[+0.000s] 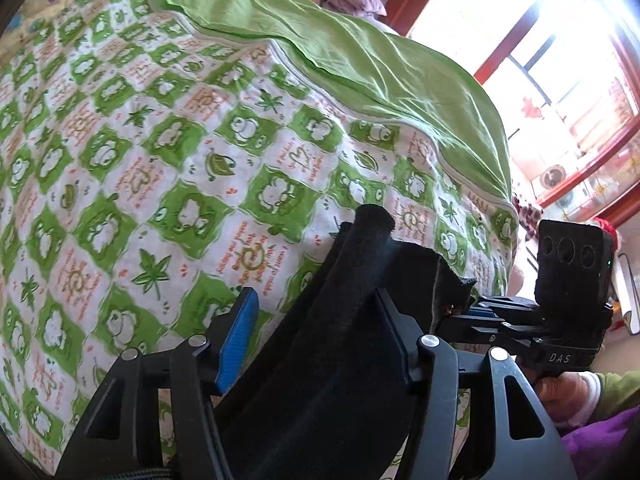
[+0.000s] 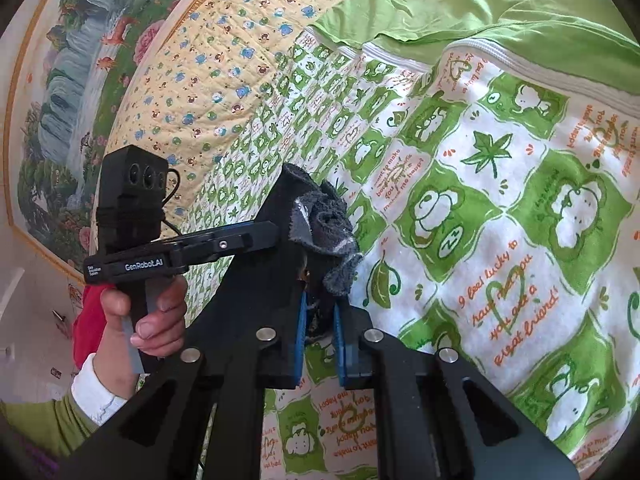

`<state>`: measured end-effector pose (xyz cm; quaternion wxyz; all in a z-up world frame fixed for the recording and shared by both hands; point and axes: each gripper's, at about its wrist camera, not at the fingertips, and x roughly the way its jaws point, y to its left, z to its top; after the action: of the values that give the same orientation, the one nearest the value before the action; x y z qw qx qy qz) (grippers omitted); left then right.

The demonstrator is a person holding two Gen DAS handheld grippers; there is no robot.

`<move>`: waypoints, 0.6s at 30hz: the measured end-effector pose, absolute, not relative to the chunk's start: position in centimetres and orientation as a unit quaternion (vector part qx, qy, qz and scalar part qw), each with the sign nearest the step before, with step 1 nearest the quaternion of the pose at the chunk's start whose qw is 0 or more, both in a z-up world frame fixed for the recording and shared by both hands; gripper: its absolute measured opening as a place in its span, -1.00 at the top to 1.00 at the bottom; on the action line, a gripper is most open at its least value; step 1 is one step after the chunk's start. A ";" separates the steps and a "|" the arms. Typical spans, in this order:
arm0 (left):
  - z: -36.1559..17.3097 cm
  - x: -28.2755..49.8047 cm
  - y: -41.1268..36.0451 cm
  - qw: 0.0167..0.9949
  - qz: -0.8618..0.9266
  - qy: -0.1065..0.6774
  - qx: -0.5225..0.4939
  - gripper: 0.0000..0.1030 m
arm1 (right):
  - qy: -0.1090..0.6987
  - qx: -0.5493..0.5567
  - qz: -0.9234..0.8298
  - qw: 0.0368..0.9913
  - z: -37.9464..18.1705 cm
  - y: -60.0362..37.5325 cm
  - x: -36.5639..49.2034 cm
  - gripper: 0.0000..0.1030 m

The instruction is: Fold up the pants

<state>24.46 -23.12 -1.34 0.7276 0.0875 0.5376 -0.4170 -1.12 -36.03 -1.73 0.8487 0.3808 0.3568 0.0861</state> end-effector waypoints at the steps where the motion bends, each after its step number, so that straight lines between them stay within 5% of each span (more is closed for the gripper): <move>1: -1.6 24.5 -23.5 0.721 -0.425 0.541 0.089 0.06 | 0.357 0.379 0.087 0.850 -1.7 -36.0 -1.1 0.74; 5: -2.6 24.9 -24.7 0.703 -0.447 0.549 0.074 0.29 | 0.358 0.366 0.088 0.854 -1.7 -35.7 -1.3 0.74; 7: -2.6 25.1 -24.7 0.699 -0.457 0.547 0.055 0.65 | 0.358 0.366 0.089 0.854 -1.7 -35.7 -1.3 0.74; 18: 3.3 22.4 -19.2 0.752 -0.465 0.467 0.010 0.80 | 0.319 0.344 0.166 0.868 2.3 -33.5 -0.9 0.75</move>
<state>22.41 -19.16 3.29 0.7517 0.0098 0.4675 -0.4651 -0.90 -33.47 2.33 0.8675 0.3441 0.3187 0.1656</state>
